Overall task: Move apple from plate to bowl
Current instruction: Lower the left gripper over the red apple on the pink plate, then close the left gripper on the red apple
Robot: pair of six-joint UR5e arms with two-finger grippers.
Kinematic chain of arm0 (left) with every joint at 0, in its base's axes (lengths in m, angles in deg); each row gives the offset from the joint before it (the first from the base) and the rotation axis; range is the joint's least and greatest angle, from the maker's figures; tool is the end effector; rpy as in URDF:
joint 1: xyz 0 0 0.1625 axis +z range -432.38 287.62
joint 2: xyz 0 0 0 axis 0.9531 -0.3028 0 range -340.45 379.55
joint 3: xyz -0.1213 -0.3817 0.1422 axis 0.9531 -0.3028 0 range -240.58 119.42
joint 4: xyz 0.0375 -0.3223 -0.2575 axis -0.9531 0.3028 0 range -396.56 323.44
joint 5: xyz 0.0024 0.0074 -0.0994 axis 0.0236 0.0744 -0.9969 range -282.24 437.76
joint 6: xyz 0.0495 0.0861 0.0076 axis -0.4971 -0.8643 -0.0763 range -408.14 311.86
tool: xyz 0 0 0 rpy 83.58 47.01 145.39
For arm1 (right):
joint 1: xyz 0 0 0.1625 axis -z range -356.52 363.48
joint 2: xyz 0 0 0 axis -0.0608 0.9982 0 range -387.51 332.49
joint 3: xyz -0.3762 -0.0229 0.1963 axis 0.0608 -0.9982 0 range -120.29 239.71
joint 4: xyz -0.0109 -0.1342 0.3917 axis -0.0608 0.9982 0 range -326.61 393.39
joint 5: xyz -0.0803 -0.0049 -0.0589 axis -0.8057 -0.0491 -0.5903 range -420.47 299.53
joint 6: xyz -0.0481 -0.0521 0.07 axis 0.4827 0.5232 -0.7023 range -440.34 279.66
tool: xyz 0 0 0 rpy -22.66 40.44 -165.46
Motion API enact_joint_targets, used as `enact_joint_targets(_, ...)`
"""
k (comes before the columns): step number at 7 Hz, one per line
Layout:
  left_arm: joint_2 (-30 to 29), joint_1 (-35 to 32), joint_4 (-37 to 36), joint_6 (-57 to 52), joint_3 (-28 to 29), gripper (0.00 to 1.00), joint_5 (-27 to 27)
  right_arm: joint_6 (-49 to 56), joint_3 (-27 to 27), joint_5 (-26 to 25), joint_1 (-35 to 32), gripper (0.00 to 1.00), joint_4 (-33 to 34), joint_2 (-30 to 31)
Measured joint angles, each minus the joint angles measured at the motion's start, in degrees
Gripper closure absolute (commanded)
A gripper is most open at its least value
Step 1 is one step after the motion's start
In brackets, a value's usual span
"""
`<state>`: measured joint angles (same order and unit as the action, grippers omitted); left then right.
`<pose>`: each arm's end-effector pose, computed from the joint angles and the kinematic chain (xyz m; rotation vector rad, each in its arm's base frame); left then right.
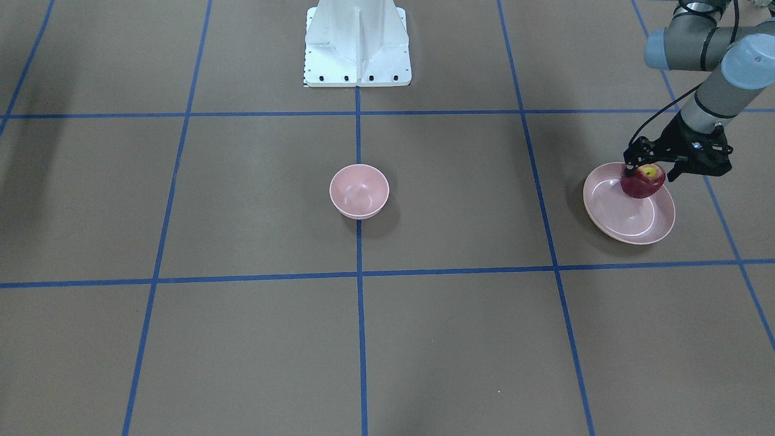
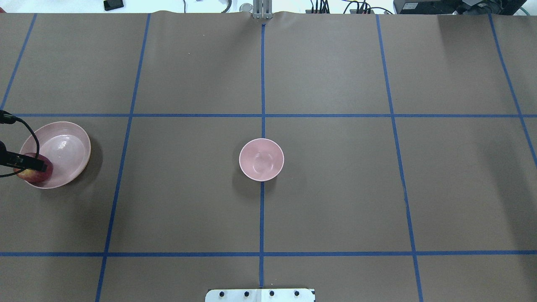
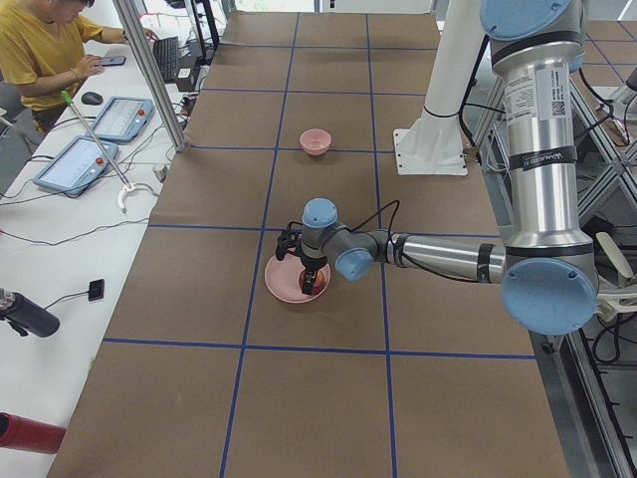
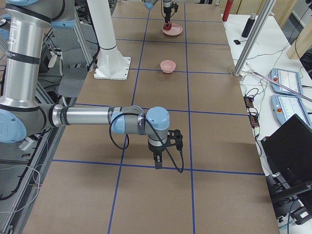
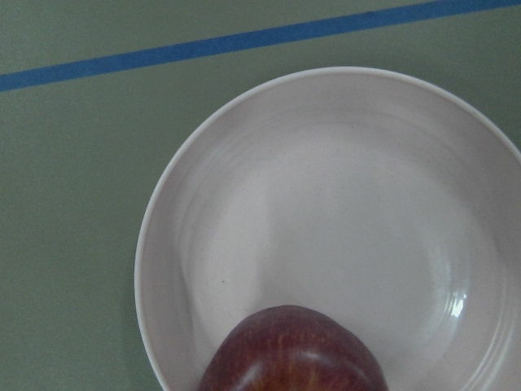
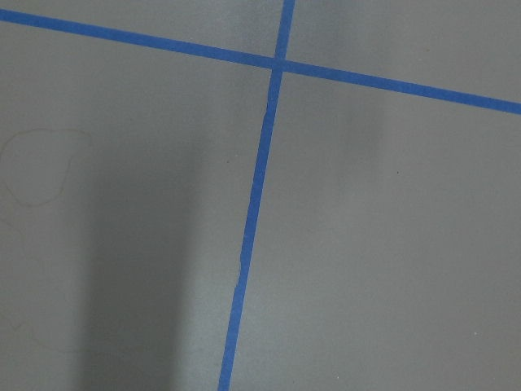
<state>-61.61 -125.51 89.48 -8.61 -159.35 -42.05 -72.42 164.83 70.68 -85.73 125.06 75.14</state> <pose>0.2079 -0.4170 0.5944 0.1709 0.7740 0.1191 0.0622 -0.4004 0.6338 0.0583 -0.7167 -0.1505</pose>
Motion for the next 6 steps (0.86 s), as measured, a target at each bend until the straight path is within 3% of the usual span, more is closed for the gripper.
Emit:
enact_joint_targets(5,-1.78,0.31,0.07,-0.08,1.57,0.03,-0.07,-0.01,0.0,0.15,0.0,0.0,0.0,0.0)
enact_joint_targets(6,-1.92,0.31,0.08,-0.15,1.74,0.14,-0.05,-0.01,0.0,0.2,0.0,0.0,0.0,0.0)
